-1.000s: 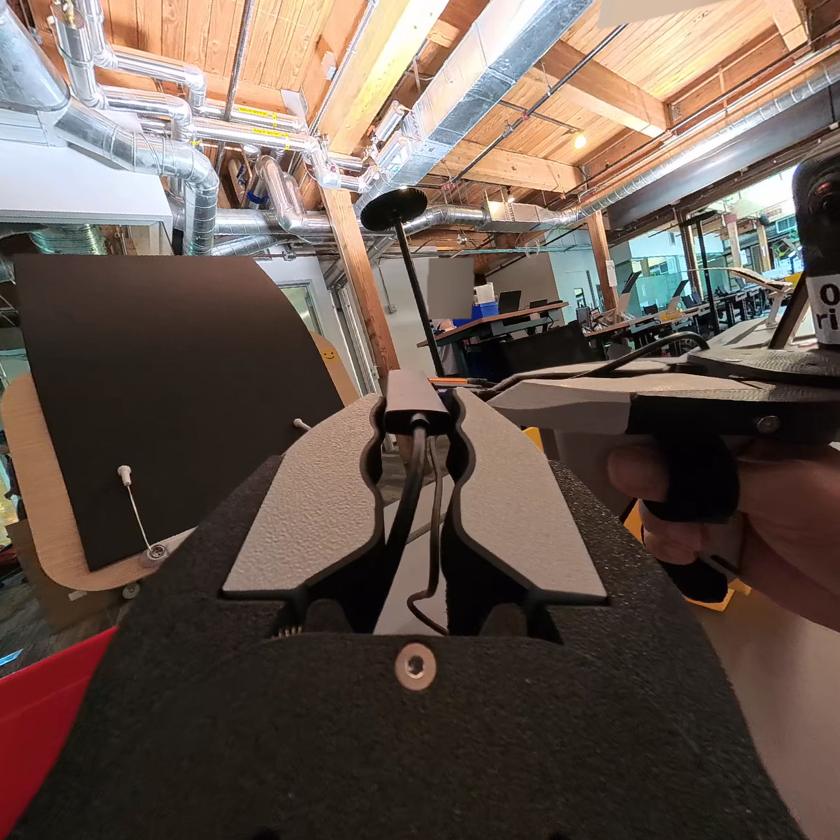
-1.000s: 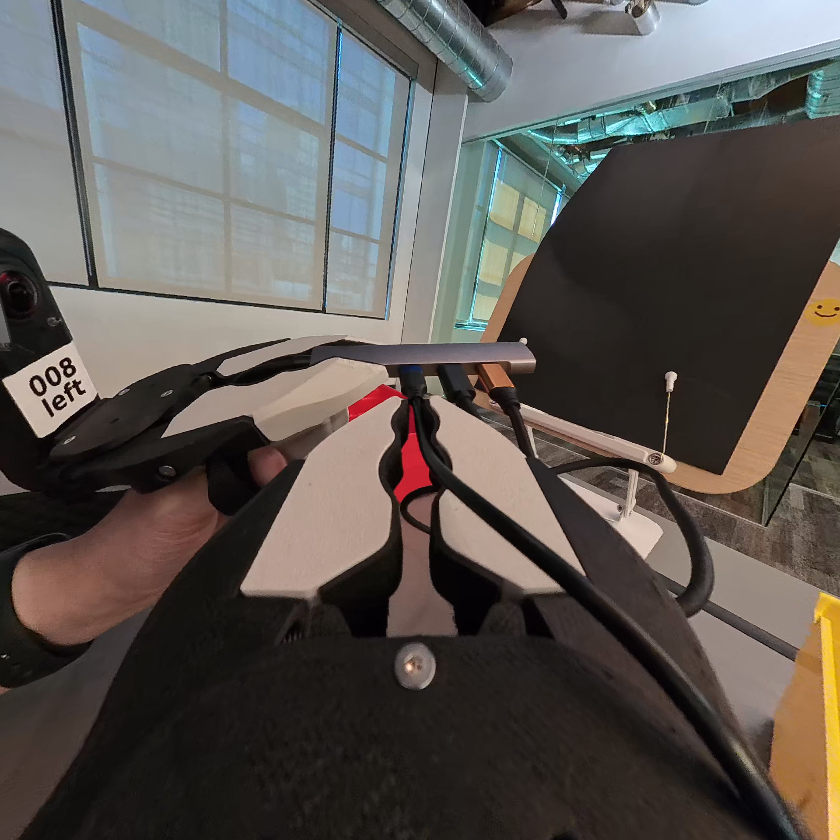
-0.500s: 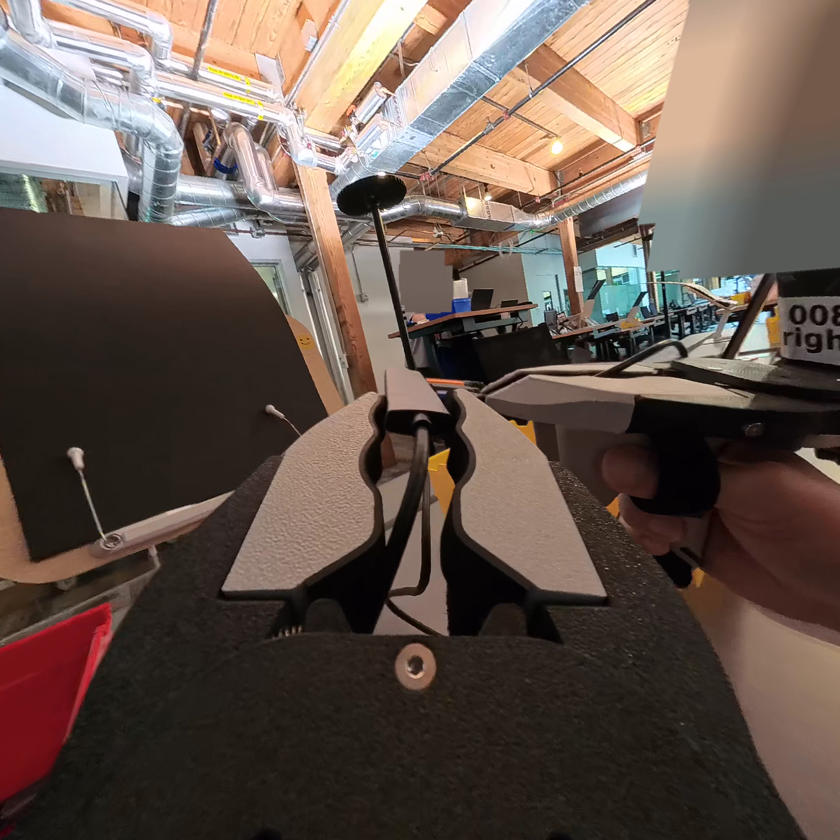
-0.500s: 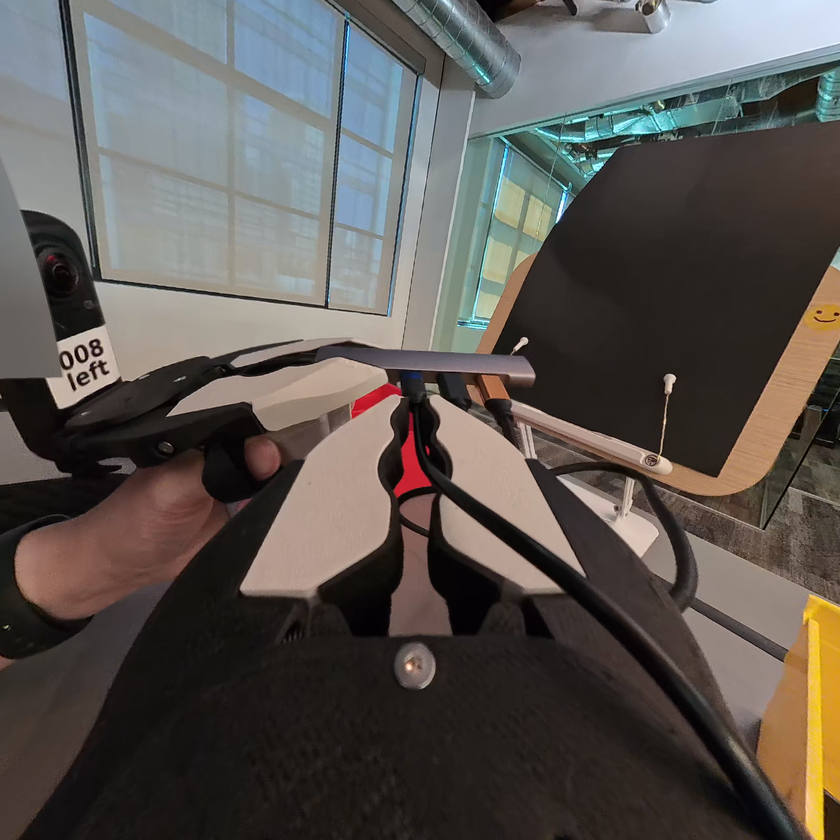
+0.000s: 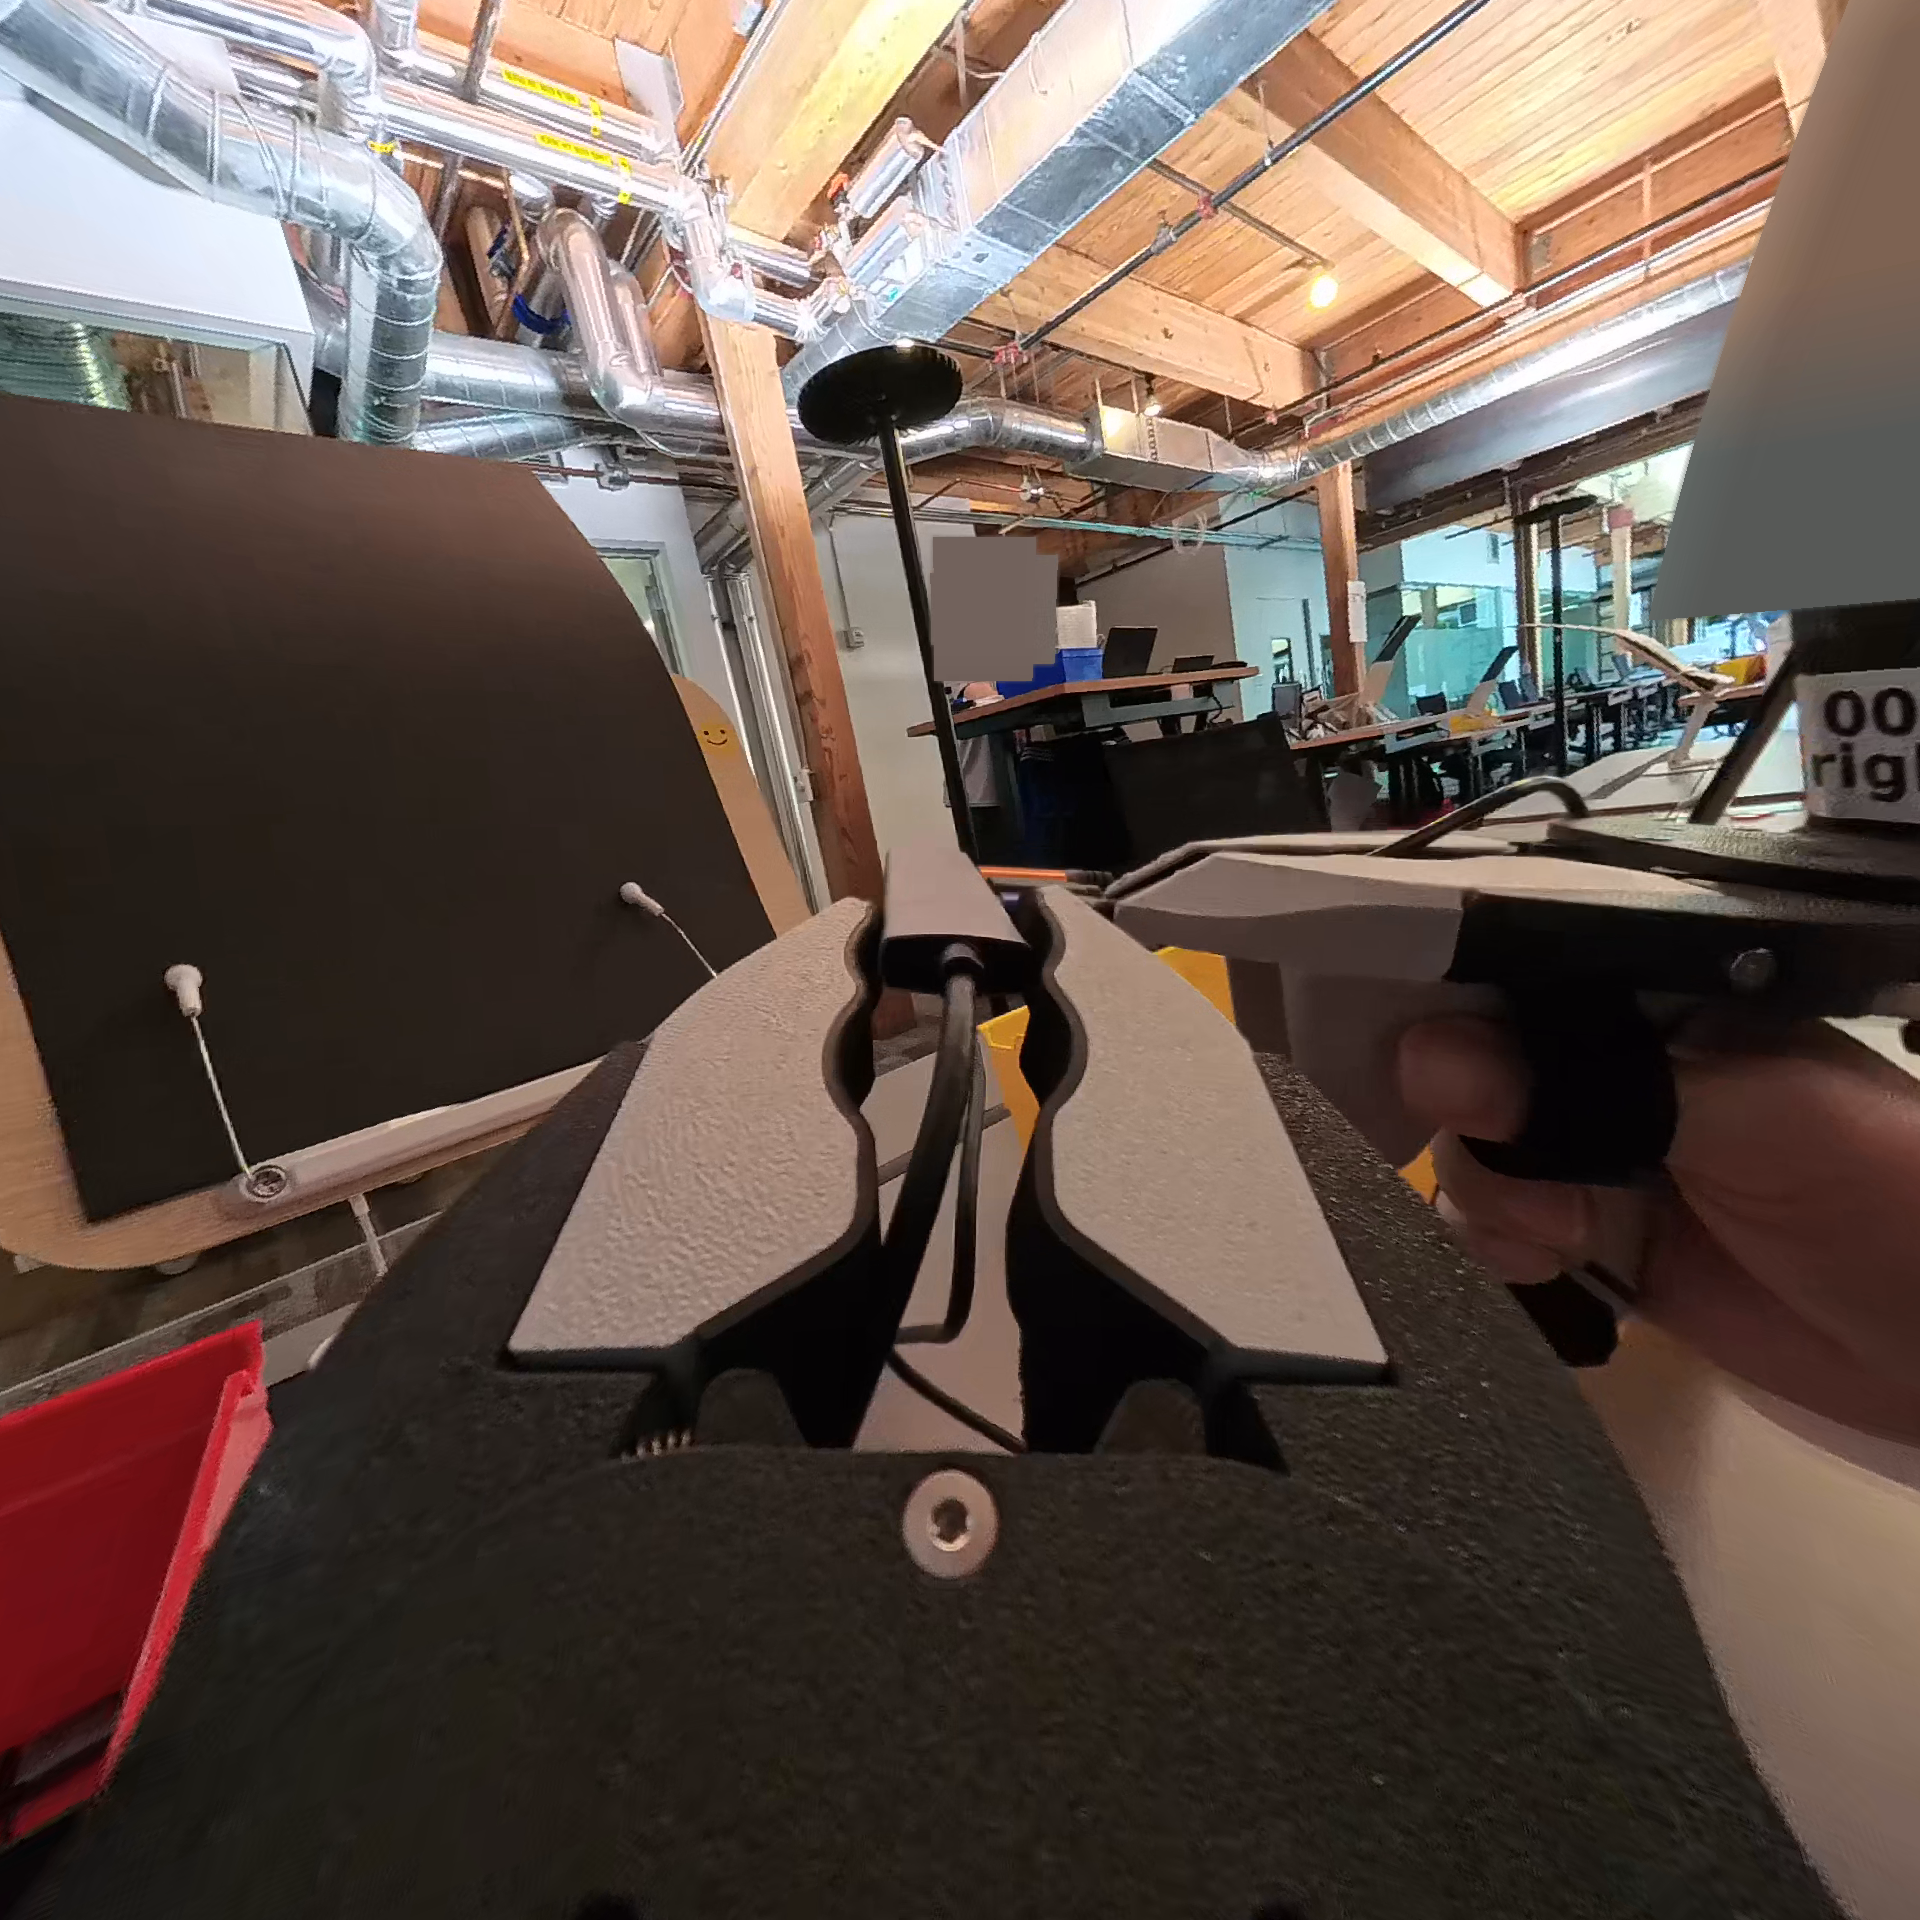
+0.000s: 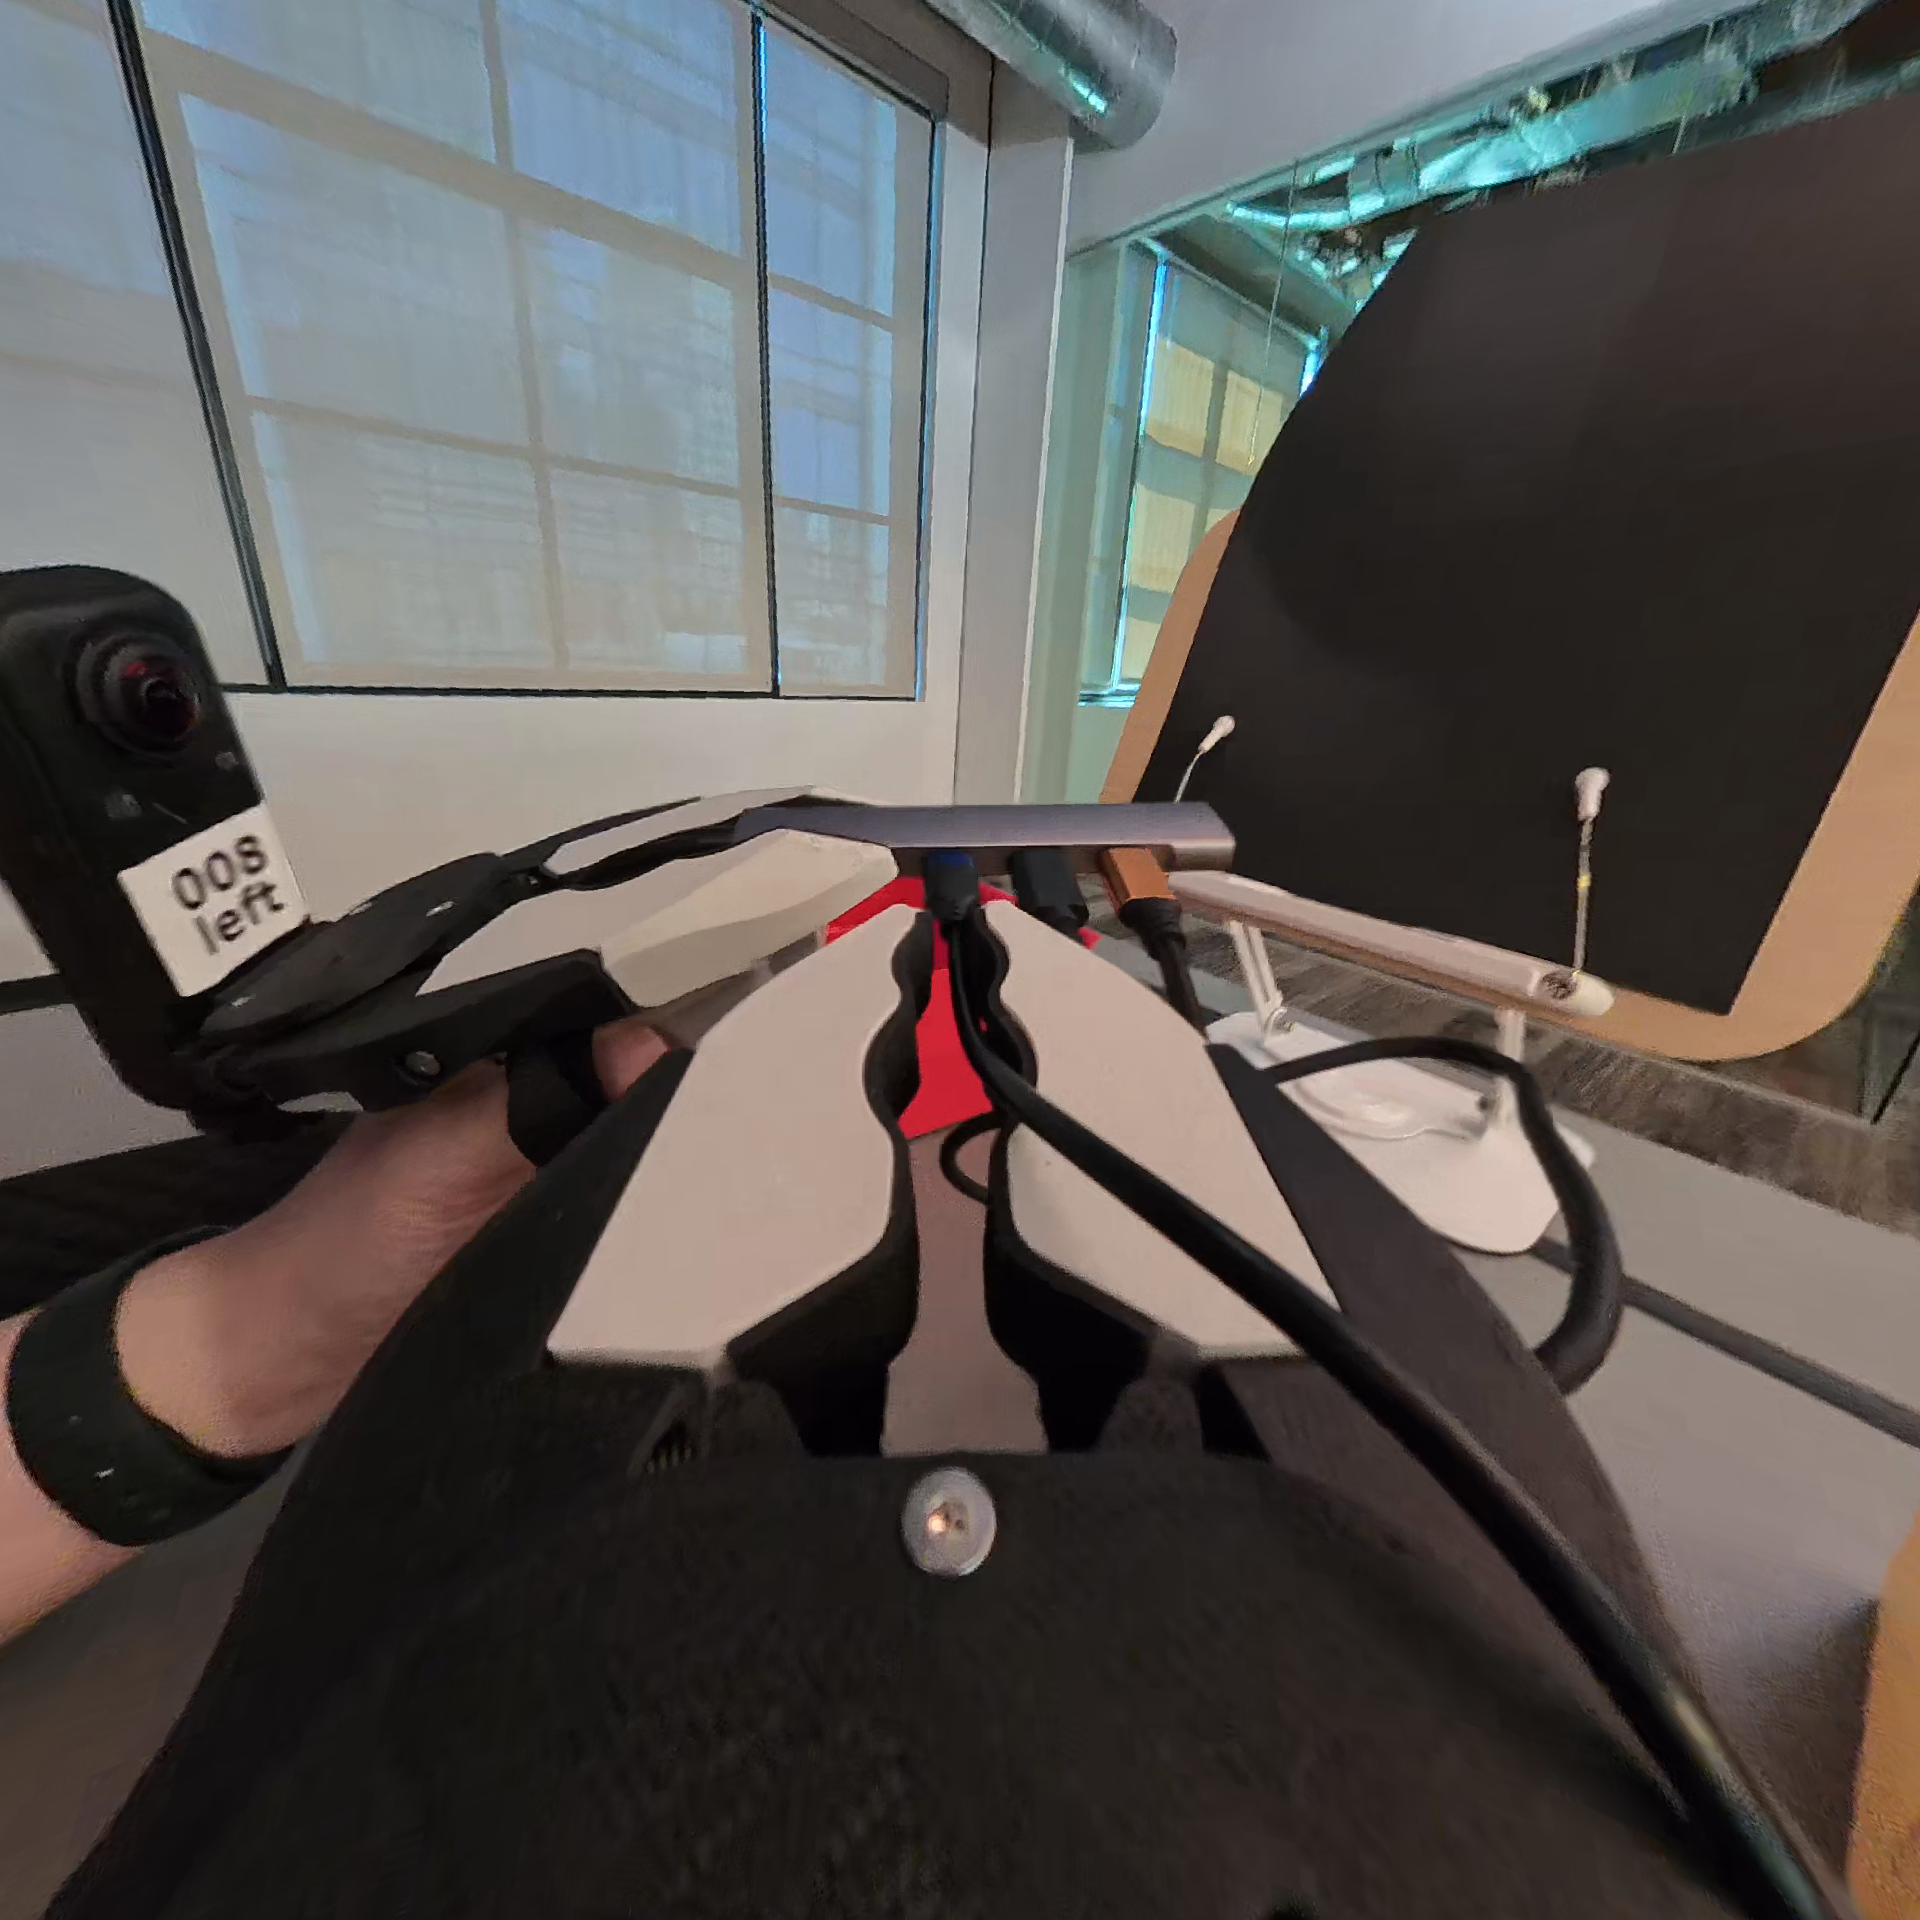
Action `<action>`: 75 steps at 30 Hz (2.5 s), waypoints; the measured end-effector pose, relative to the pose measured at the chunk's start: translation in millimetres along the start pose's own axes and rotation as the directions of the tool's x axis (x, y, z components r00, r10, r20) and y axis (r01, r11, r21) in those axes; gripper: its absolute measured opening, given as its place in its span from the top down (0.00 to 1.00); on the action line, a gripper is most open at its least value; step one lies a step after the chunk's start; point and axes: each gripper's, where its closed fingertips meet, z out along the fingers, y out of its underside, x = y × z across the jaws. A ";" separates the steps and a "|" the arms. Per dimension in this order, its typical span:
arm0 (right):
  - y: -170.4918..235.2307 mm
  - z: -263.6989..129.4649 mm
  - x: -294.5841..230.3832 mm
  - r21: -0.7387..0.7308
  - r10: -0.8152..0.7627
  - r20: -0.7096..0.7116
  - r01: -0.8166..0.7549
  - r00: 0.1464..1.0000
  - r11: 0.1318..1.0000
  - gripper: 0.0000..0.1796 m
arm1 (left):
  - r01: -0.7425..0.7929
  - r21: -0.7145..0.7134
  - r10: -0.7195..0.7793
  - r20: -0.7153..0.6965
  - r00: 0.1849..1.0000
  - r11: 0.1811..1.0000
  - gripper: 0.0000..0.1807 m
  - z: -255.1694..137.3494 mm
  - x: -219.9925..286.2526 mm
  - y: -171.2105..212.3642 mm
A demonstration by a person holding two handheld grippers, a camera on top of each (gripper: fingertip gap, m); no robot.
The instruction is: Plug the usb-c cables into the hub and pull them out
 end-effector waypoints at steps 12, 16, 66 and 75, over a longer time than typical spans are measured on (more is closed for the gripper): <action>-1.5 -49.3 -157.6 -0.103 0.039 0.661 0.039 0.749 0.994 0.93 | 0.431 0.201 -0.419 -0.098 0.903 0.880 0.87 -31.7 -58.5 -18.6; -56.5 -83.6 -178.6 -0.035 -0.117 0.742 0.212 0.660 0.977 0.94 | 0.389 0.166 -0.353 -0.208 0.912 0.906 0.87 -35.4 -43.8 -27.4; -111.4 30.1 113.4 -0.483 -0.727 0.334 0.771 0.600 0.414 0.94 | 0.722 0.159 -0.674 -0.268 0.688 0.674 0.70 -39.8 -70.1 -40.4; -236.3 20.3 229.3 -0.753 -0.778 0.090 0.554 0.622 0.355 0.94 | 0.767 0.132 -0.720 -0.274 0.637 0.628 0.74 -34.4 -70.6 -25.4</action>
